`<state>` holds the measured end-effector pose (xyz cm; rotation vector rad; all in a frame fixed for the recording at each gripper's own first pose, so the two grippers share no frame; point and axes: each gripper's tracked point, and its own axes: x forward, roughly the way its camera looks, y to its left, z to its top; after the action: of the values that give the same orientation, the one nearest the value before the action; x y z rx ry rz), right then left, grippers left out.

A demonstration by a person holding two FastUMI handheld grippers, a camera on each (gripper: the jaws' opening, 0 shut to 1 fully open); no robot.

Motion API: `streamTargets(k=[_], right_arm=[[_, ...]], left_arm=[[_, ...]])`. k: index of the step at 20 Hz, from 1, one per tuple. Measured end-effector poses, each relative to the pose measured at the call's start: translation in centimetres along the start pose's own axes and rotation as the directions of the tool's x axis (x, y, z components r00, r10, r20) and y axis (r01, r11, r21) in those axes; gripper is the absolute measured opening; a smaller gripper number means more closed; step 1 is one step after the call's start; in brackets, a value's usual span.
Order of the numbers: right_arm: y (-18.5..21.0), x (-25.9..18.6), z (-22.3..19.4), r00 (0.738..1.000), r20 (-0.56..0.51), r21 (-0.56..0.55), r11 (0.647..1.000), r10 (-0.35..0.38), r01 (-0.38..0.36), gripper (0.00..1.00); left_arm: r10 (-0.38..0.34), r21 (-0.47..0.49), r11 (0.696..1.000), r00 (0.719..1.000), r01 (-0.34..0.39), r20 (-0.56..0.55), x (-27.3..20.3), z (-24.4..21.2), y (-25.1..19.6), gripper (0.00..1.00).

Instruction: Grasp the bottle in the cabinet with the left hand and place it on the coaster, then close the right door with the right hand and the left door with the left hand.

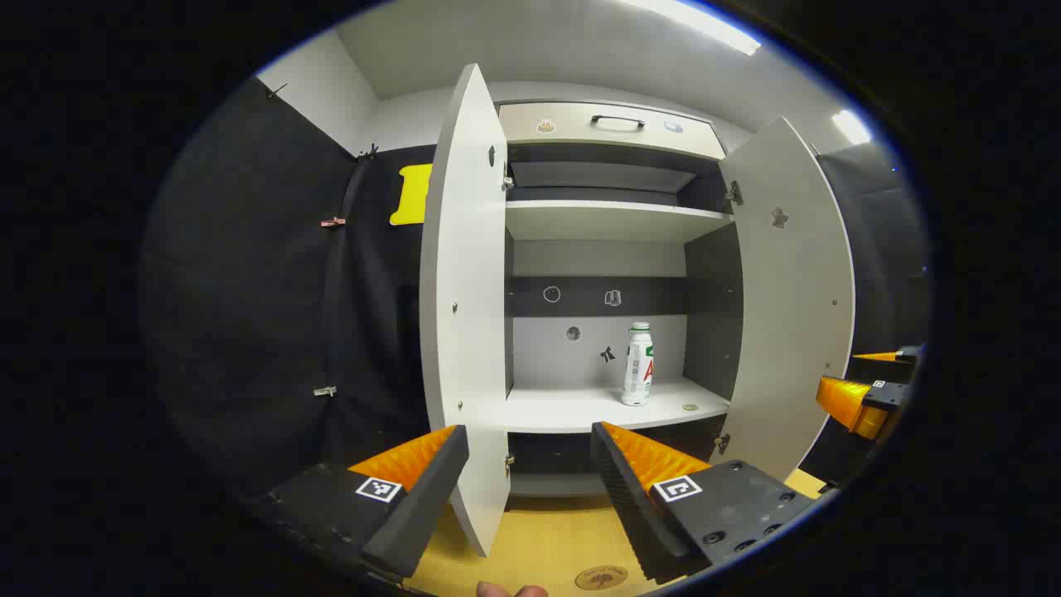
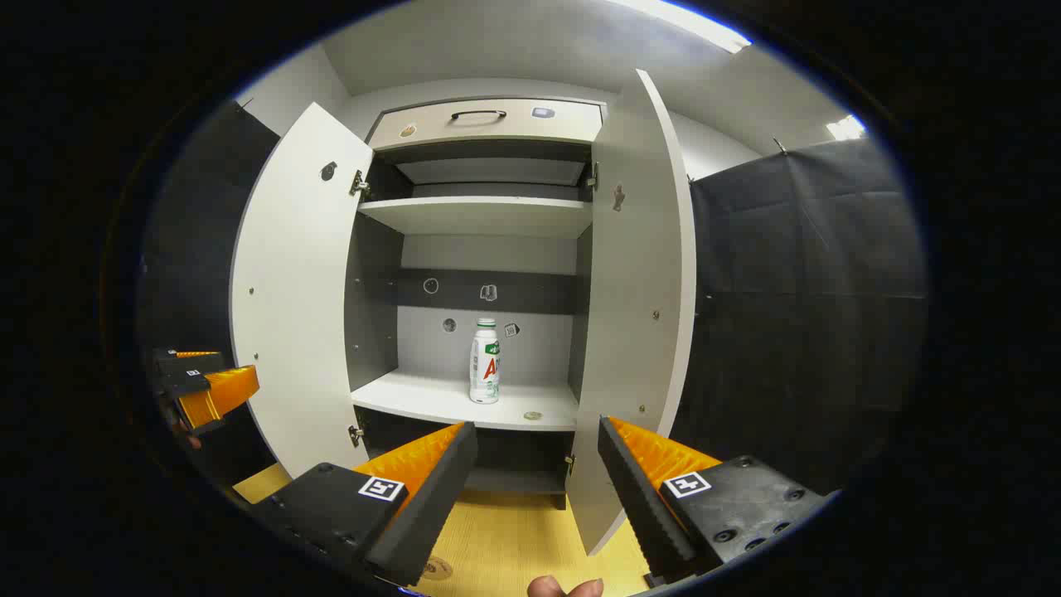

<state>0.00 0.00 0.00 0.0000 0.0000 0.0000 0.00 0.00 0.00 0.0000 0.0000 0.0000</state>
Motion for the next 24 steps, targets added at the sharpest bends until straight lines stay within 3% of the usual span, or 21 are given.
streamTargets(k=[6, 11, 18, 24], right_arm=[[0.2, -0.2, 0.6, 0.999, 0.036, -0.022, 1.0, -0.001, 0.002, 0.98], [0.4, 0.0, 0.4, 1.0, 0.008, 0.068, 0.997, 0.019, -0.019, 0.98], [-0.1, 0.4, 0.1, 1.0, -0.002, 0.012, 1.0, -0.005, 0.005, 0.97], [-0.2, 1.1, -0.4, 1.0, -0.019, 0.007, 1.0, 0.016, -0.016, 0.98]], left_arm=[[-0.007, 0.004, 1.0, 1.0, 0.007, -0.002, -0.2, -0.1, 0.0, 0.95], [-0.007, 0.014, 1.0, 1.0, 0.007, -0.004, -0.2, -0.2, 0.0, 0.95], [-0.011, 0.007, 1.0, 1.0, 0.011, -0.007, 0.3, -0.2, -0.3, 0.94], [-0.019, 0.007, 1.0, 1.0, 0.019, -0.008, 1.0, -0.2, -0.9, 0.95]])
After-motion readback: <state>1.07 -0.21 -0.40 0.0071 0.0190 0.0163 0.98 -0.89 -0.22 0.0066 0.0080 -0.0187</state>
